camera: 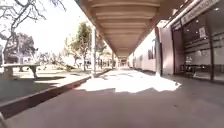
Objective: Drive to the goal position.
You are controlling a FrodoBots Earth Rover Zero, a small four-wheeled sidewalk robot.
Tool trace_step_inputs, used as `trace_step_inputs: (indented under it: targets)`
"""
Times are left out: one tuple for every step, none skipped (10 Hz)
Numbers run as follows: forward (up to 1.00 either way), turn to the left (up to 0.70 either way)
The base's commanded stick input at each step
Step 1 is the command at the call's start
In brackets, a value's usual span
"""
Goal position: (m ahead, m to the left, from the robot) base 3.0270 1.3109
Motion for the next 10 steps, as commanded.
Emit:
trace_step_inputs:
  targets:
    - [0.7,-0.02]
    - [0.7,-0.14]
    - [0.7,-0.35]
    - [0.7,-0.35]
    - [0.7,-0.35]
    - [0.7,0.0]
    - [0.7,0.0]
    - [0.7,0.0]
    - [0.7,0.0]
    - [0.7,0.0]
